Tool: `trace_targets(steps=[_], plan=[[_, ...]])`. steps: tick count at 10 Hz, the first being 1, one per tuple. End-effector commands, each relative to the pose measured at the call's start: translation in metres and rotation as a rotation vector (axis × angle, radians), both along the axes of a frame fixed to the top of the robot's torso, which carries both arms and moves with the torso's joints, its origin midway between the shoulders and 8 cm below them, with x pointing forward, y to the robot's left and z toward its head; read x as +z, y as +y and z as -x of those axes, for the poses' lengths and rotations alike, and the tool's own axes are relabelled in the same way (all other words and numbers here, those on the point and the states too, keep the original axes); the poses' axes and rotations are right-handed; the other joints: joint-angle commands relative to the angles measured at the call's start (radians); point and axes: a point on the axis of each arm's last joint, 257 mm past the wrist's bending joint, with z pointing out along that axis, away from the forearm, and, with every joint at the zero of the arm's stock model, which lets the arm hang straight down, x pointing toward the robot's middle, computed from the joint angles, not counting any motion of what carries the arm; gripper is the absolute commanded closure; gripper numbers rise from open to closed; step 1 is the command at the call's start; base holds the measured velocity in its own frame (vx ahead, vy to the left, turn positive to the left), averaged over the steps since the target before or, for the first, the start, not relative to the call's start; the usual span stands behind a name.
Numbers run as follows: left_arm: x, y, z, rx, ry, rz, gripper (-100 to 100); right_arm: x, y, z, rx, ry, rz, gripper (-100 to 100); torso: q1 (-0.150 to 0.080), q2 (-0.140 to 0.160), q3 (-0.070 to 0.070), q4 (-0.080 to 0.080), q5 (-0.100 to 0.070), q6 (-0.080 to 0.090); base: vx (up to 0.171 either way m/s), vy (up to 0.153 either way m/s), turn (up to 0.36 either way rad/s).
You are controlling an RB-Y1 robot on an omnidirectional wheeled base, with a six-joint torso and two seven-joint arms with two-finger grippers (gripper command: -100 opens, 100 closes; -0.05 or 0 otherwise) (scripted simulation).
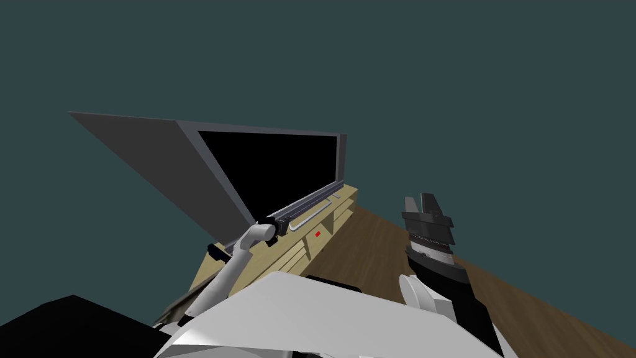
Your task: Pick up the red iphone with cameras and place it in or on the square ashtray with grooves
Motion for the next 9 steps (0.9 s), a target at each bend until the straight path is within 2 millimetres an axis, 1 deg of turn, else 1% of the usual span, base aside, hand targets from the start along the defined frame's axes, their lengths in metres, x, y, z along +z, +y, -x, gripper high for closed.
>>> trace_targets(steps=[1,2,3,5,8,9], plan=[[-0.005,0.004,0.006,-0.01,0.05,-0.003,-100,0.0,0.0,0.0,0.0,0.0,0.0,0,0.0,0.0,0.0,0.0,0.0,0.0,-0.011,0.019,-0.141],[-0.009,0.003,0.01,-0.012,0.073,-0.002,-100,0.0,0.0,0.0,0.0,0.0,0.0,0,0.0,0.0,0.0,0.0,0.0,0.001,-0.01,0.026,-0.088],[-0.012,0.008,0.013,-0.021,0.106,-0.005,-100,0.0,0.0,0.0,0.0,0.0,0.0,0,0.001,0.0,0.0,0.0,0.0,0.0,-0.017,0.036,-0.124],[-0.018,0.007,0.022,-0.025,0.147,-0.004,-100,0.0,0.0,0.0,0.0,0.0,0.0,0,0.001,0.0,0.0,0.0,0.0,0.0,-0.006,0.021,-0.045],[-0.027,0.016,0.035,-0.044,0.241,-0.007,-100,0.0,0.0,0.0,0.0,0.0,0.0,0,0.001,0.0,0.0,0.0,0.0,0.0,-0.009,0.032,-0.113],[-0.03,0.015,0.042,-0.047,0.268,-0.006,-100,0.0,0.0,0.0,0.0,0.0,0.0,0,0.002,0.0,0.0,0.0,0.0,0.0,-0.018,0.037,-0.065]])
